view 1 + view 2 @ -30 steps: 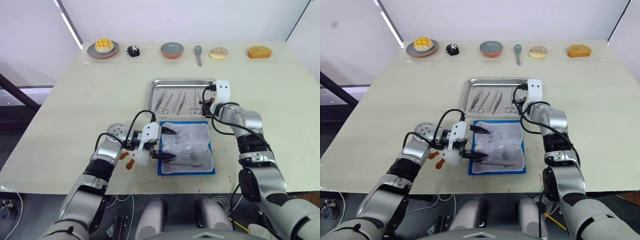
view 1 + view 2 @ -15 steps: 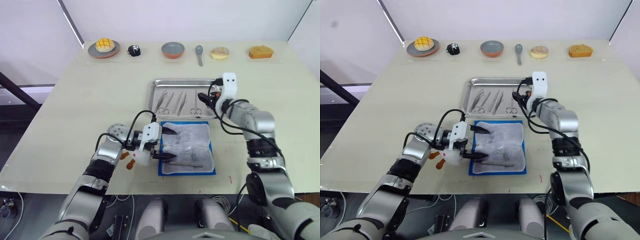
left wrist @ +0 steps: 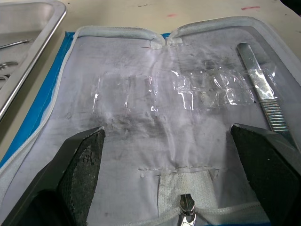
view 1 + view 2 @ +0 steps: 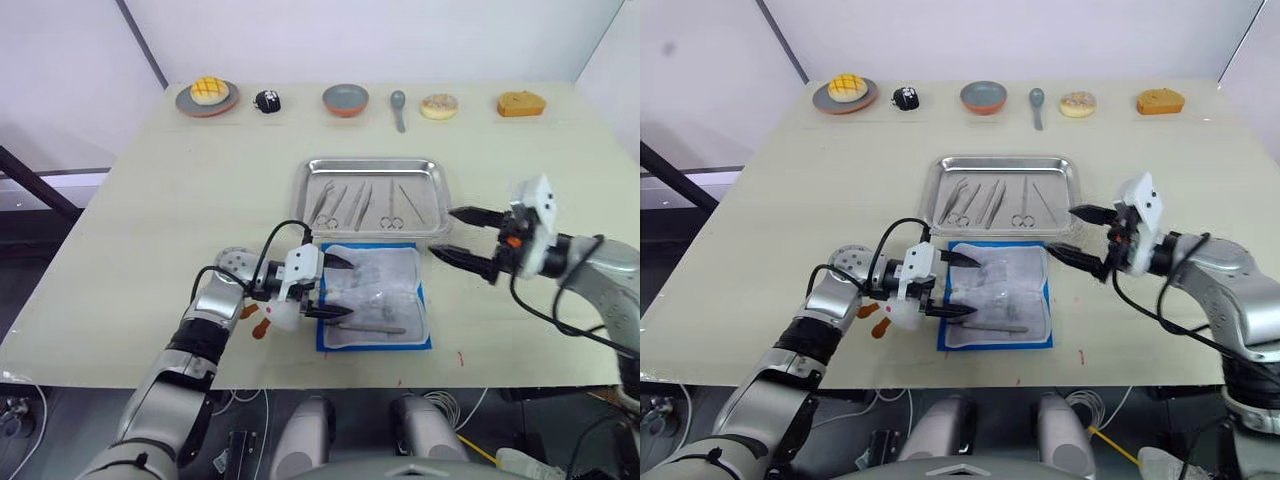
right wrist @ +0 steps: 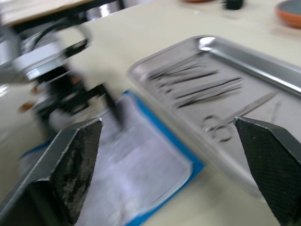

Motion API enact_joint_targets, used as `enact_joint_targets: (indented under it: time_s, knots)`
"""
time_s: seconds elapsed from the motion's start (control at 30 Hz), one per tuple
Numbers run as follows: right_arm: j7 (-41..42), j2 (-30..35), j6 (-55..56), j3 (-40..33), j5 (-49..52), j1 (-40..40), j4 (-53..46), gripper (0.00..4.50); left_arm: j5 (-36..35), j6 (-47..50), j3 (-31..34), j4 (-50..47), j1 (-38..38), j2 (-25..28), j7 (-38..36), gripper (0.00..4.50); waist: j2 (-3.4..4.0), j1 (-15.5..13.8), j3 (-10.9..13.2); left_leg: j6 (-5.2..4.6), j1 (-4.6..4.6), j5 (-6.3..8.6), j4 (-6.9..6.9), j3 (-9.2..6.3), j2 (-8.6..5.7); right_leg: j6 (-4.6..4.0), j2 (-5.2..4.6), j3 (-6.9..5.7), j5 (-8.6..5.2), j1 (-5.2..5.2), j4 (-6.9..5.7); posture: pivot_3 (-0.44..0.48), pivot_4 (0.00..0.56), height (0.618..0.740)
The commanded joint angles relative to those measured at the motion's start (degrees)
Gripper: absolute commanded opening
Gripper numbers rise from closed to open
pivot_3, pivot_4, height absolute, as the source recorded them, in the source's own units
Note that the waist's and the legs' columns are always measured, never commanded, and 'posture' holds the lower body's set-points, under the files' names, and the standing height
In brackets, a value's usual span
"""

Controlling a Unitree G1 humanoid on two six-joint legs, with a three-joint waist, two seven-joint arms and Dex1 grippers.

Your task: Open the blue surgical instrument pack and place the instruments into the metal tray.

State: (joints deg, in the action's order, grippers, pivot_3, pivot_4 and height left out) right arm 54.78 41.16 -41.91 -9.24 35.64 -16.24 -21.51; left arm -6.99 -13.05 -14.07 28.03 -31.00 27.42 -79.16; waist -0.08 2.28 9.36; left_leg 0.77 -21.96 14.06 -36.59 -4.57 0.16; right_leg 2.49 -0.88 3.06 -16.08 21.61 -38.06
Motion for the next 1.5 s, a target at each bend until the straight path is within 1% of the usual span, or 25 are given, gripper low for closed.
enact_joint_targets:
  time_s: [0.03,0.13,0.3,0.37,0.43,0.53,0.67,0.77,0.8,0.83,0.87,0.9,0.97,1.03,1.2,1.33,1.5]
  knots:
    - [6.8,5.8,2.2,-7.4,3.9,5.4,-4.9,4.45,1.8,0.1,-1.7,2.9,1.7,0.5,-0.6,4.50,-0.01,-0.1,0.0,0.00,0.00,0.00,0.00,0.00,0.00,0.00,0.00,0.00,0.00,-0.02,0.04,0.000,0.150,0.740]
    - [10.8,10.4,2.9,-13.0,5.4,11.3,-6.1,4.45,1.8,0.0,-1.6,3.2,1.7,0.6,-0.9,4.50,-0.05,0.1,0.0,-0.01,0.01,0.01,0.03,0.09,-0.01,0.01,-0.03,0.04,0.01,-0.02,0.08,0.000,0.150,0.740]
    - [14.7,15.3,1.5,-22.5,7.6,20.4,-8.0,4.45,1.7,-0.3,-1.4,3.5,1.8,0.9,-1.5,4.50,-0.06,0.0,0.0,-0.01,0.04,0.01,0.03,0.10,0.01,0.02,0.03,0.04,0.00,-0.03,0.08,0.000,0.150,0.740]
    - [14.9,16.0,0.9,-24.1,8.6,22.8,-9.2,4.45,1.7,-0.3,-1.4,3.9,1.6,0.9,-1.6,4.50,-0.08,0.0,0.0,-0.01,0.06,0.01,0.03,0.13,0.01,0.02,0.04,0.06,0.00,-0.03,0.08,0.000,0.150,0.740]
    - [14.5,16.0,1.1,-24.2,8.6,24.7,-11.0,4.45,1.8,-0.5,-1.4,4.3,1.2,0.8,-1.6,4.50,-0.09,0.1,0.0,-0.01,0.09,0.01,0.03,0.18,0.03,0.03,0.08,0.10,0.00,-0.04,0.08,0.000,0.150,0.740]
    - [11.6,15.0,2.3,-19.9,6.9,25.0,-13.9,4.45,1.8,-0.7,-1.5,4.8,0.9,0.7,-1.8,4.50,-0.10,0.1,0.0,0.00,0.11,0.01,0.03,0.19,0.05,0.04,0.12,0.12,0.00,-0.04,0.07,0.000,0.150,0.740]
    - [7.6,13.4,7.0,-8.5,0.0,23.7,-16.3,4.45,2.0,-0.8,-1.7,4.9,0.7,0.5,-1.7,4.50,-0.16,0.1,0.0,0.00,0.11,0.00,0.02,0.18,0.07,0.04,0.14,0.12,0.00,-0.03,0.08,0.000,0.150,0.740]
    - [4.9,10.9,7.6,-0.6,-2.4,20.5,-16.2,4.45,2.1,-0.9,-1.8,5.0,0.7,0.4,-1.8,4.50,-0.16,0.0,0.0,0.00,0.08,0.00,0.02,0.17,0.07,0.04,0.13,0.10,0.00,-0.02,0.09,0.000,0.150,0.740]
    - [3.7,9.8,7.7,1.7,-3.2,19.2,-16.1,3.96,2.1,-0.9,-1.8,5.0,0.6,0.4,-1.8,4.50,-0.17,0.0,0.0,0.01,0.08,0.00,0.02,0.18,0.06,0.04,0.12,0.11,0.00,-0.02,0.10,0.000,0.150,0.740]
    - [2.7,8.6,7.4,4.4,-4.0,17.8,-16.1,3.69,2.2,-1.0,-1.8,5.1,0.6,0.5,-1.7,4.50,-0.17,0.0,0.0,0.00,0.08,0.00,0.02,0.19,0.06,0.04,0.11,0.12,0.00,-0.02,0.10,0.000,0.150,0.740]
    - [1.8,7.5,7.6,7.5,-5.5,16.4,-15.9,3.31,2.2,-1.0,-1.7,5.1,0.6,0.5,-1.7,4.50,-0.18,0.1,0.0,0.01,0.10,0.00,0.02,0.18,0.06,0.04,0.12,0.11,0.00,-0.02,0.10,0.000,0.150,0.740]
    - [0.7,6.0,7.9,11.2,-7.6,14.5,-15.4,2.73,2.2,-0.9,-1.7,5.2,0.6,0.5,-1.6,4.50,-0.18,0.1,0.0,0.01,0.10,0.00,0.02,0.17,0.07,0.04,0.12,0.11,0.00,-0.02,0.09,0.000,0.150,0.740]
    - [-0.6,4.3,7.8,15.6,-10.1,12.2,-14.6,2.00,2.2,-0.8,-1.7,5.1,0.6,0.5,-1.5,4.50,-0.17,0.0,0.0,0.01,0.10,0.00,0.02,0.12,0.07,0.03,0.15,0.08,0.00,-0.02,0.08,0.000,0.150,0.740]
    - [-1.7,2.5,8.1,20.1,-13.1,9.4,-12.7,2.00,2.0,-0.6,-1.6,4.7,0.9,0.4,-1.4,4.50,-0.17,0.0,0.0,0.01,0.07,0.00,0.02,0.08,0.07,0.03,0.15,0.05,0.00,-0.02,0.10,0.000,0.150,0.740]
    - [-2.1,-0.1,9.5,26.8,-18.2,4.8,-7.6,2.00,2.2,-0.5,-1.6,4.2,1.1,0.6,-1.3,4.50,-0.17,0.0,0.0,0.01,0.09,0.00,0.01,0.11,0.05,0.02,0.10,0.07,0.00,-0.02,0.09,0.000,0.150,0.740]
    - [-1.7,-0.5,11.1,29.9,-21.2,3.8,-5.1,2.00,2.1,-0.2,-1.6,3.6,1.4,0.7,-1.2,4.50,-0.17,0.0,0.0,0.01,0.08,0.00,0.02,0.06,0.06,0.01,0.12,0.03,0.00,-0.02,0.08,0.000,0.150,0.740]
    - [-1.4,-1.3,12.3,31.2,-22.8,4.1,-3.9,2.00,2.0,0.2,-1.6,3.0,1.8,0.8,-1.0,4.50,-0.16,0.0,0.0,0.01,0.08,0.00,0.02,0.08,0.05,0.01,0.10,0.05,0.00,-0.02,0.08,0.000,0.150,0.740]
